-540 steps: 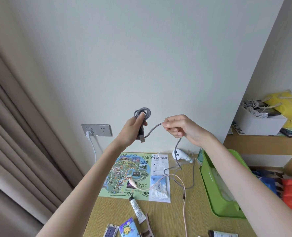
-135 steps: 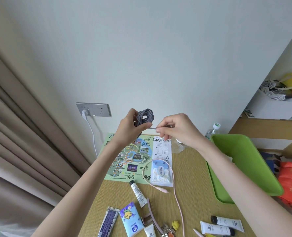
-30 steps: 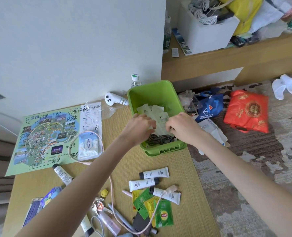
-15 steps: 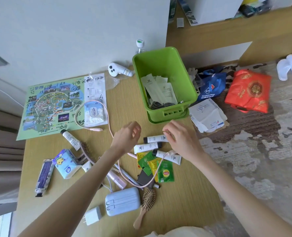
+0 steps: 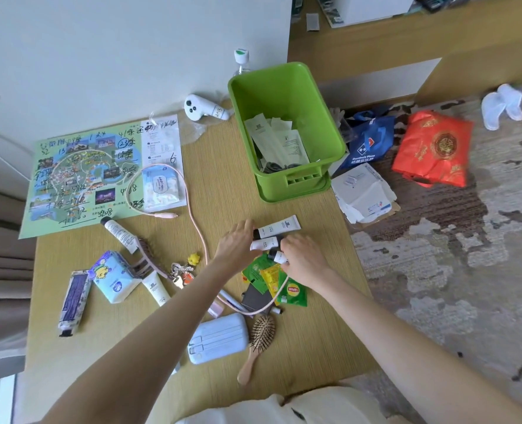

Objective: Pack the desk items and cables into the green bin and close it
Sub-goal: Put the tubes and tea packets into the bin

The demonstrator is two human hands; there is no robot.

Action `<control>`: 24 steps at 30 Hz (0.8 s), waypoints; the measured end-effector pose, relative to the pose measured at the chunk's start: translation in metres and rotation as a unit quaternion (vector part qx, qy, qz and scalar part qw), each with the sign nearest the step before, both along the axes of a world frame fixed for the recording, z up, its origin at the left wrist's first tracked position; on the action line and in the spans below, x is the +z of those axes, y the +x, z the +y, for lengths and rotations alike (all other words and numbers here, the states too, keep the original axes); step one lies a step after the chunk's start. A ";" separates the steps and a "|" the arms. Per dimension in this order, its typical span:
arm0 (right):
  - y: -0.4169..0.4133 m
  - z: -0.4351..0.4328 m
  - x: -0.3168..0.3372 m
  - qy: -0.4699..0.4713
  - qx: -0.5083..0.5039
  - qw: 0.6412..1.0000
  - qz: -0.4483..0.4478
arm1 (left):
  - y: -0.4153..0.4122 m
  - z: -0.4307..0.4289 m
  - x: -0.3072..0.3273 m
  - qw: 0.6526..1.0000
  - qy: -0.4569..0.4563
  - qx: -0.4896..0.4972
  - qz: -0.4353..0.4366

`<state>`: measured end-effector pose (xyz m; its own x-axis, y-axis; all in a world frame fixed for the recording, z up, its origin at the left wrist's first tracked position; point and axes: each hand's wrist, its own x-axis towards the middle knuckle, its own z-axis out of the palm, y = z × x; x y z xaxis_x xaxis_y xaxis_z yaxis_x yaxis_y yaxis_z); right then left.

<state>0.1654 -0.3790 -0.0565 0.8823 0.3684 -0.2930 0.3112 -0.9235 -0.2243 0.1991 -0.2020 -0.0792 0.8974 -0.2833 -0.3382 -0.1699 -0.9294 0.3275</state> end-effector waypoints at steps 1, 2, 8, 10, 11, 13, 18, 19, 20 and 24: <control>0.000 0.000 0.001 0.006 0.000 1.000 0.000 | 0.000 0.000 0.000 1.000 -0.004 0.005 0.005; 0.001 -0.001 0.002 0.017 -0.003 1.000 0.002 | -0.001 0.000 0.000 1.000 -0.006 0.008 0.008; 0.006 -0.009 0.011 0.174 -0.099 0.980 0.010 | 0.000 0.017 0.004 0.999 -0.027 0.014 0.034; 0.011 -0.008 0.015 0.236 -0.128 0.963 0.011 | 0.001 0.027 0.007 0.998 -0.026 0.005 0.060; 0.014 -0.006 0.017 0.268 -0.142 0.953 0.014 | 0.002 0.033 0.009 0.997 -0.031 0.004 0.072; 0.023 0.000 0.021 0.319 -0.164 0.933 0.014 | 0.004 0.046 0.015 0.994 -0.055 0.013 0.091; 0.043 0.013 0.016 0.280 -0.137 0.950 0.020 | 0.005 0.086 0.028 0.982 -0.105 0.122 0.100; 0.046 0.014 0.011 0.234 -0.119 0.965 0.011 | 0.004 0.093 0.029 0.973 -0.126 0.164 0.099; 0.048 0.015 0.007 0.181 -0.097 0.979 0.002 | 0.002 0.100 0.030 0.964 -0.144 0.205 0.093; 0.055 0.024 -0.009 0.062 -0.055 0.996 0.013 | -0.013 0.119 0.031 0.940 -0.152 0.300 0.052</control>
